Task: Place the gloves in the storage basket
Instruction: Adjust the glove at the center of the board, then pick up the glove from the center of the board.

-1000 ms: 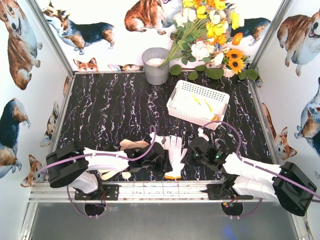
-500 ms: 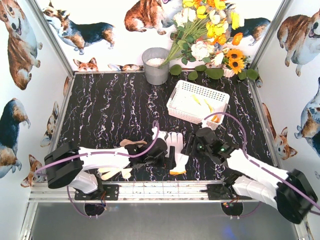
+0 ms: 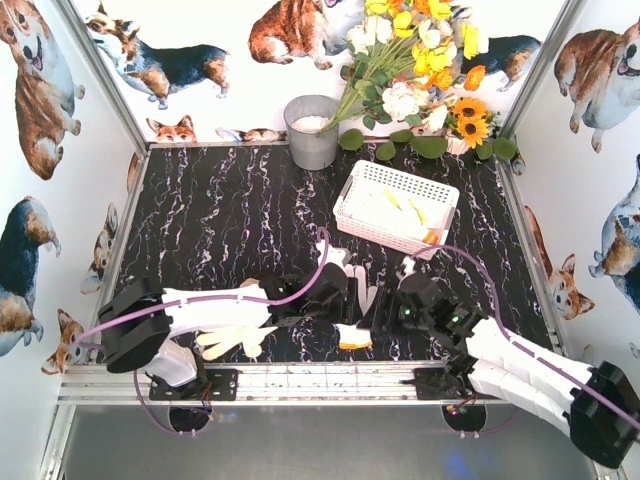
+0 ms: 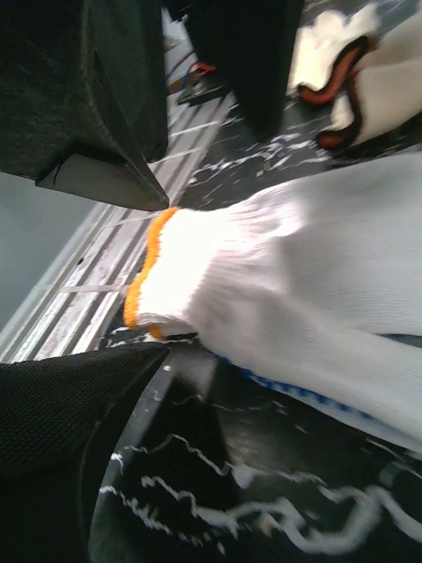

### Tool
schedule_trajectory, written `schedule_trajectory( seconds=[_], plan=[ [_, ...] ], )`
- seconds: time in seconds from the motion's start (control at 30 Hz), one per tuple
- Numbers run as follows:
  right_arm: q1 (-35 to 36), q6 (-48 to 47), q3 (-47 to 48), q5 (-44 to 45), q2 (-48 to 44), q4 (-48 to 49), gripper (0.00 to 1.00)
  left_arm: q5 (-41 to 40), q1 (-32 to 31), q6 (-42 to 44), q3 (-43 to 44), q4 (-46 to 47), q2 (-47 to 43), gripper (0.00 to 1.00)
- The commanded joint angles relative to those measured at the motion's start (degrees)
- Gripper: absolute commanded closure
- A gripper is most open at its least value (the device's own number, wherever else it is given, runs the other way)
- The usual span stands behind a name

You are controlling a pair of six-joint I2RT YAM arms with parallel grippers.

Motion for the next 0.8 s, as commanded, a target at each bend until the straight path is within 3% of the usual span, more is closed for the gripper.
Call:
schedule_trajectory(
  seconds=[0.0, 0.37, 0.77],
  plan=[
    [4.7, 6.0, -0.9, -0.7, 0.5, 6.4, 0.37, 0.4, 0.4, -2.1, -0.3, 6.2, 2.1, 0.52],
    [5.3, 5.6, -2.6, 6.0, -0.9, 1.5, 0.39, 6.0, 0.4, -0.3, -3.1, 10.5, 6.2, 0.7],
    [6.2, 7.6, -3.8, 3.9, 8.1, 9.5, 0.48, 5.8, 0.6, -1.3, -10.4, 11.5, 8.3, 0.81]
  ],
)
